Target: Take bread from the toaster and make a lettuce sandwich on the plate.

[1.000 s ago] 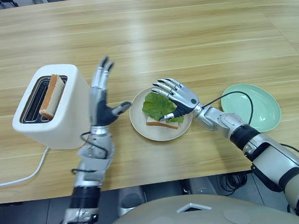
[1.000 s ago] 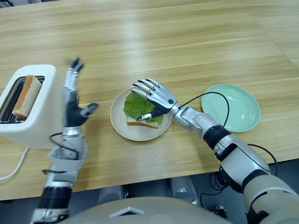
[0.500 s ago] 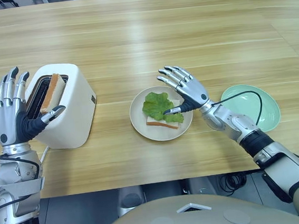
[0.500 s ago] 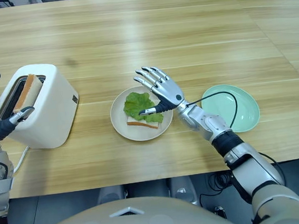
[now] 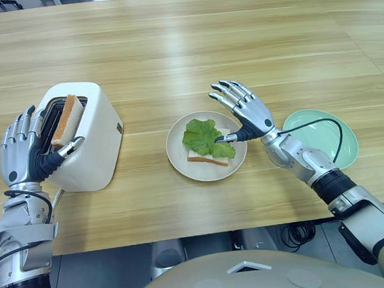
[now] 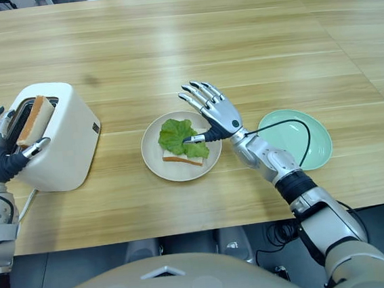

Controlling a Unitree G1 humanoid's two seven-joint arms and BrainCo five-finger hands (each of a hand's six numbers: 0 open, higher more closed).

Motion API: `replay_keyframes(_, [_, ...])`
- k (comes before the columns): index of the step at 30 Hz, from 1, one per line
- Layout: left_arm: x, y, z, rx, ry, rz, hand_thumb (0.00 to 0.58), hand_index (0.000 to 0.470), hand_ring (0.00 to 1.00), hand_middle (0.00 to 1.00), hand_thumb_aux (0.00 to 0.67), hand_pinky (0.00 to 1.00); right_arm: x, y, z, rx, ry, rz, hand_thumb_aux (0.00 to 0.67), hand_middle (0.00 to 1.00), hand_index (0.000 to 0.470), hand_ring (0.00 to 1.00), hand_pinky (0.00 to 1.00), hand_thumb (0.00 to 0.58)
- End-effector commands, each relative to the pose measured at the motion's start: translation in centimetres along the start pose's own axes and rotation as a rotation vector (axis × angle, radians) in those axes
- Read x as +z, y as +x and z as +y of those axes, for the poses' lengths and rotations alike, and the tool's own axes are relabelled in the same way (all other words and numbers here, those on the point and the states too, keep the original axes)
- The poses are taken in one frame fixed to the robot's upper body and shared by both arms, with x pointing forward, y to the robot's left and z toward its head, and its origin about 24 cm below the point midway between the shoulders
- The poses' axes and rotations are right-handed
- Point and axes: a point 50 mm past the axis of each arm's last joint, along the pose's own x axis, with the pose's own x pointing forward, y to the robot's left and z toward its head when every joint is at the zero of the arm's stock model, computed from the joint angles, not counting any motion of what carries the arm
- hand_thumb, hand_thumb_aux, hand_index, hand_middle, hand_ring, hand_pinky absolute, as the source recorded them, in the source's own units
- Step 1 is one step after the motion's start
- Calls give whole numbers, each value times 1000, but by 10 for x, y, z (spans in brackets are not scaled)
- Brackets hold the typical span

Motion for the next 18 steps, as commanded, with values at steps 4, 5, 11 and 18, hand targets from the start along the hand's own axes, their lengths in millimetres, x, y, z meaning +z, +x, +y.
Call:
replay_keyframes(4, [-3,2,-6,-75,10,7,580,460,0,0,670,0,-2,-4,2,7,-4,21,0,0,0,0,0,0])
replay_keyframes(5, [-2,3,-7,-85,9,-1,580,460,0,0,670,0,-2,-5,2,6,-3,23,0,0,0,0,0,0])
replay_keyframes(11, [0,5,0,-65,-5,-19,580,460,0,0,670,0,-2,-3,3,0,0,27,0,0,0,0,0,0])
replay_keyframes(18, [7,17,26,156,-74,-44,580,460,0,0,670,0,-2,-4,4,-10,0,37,0,0,0,0,0,0])
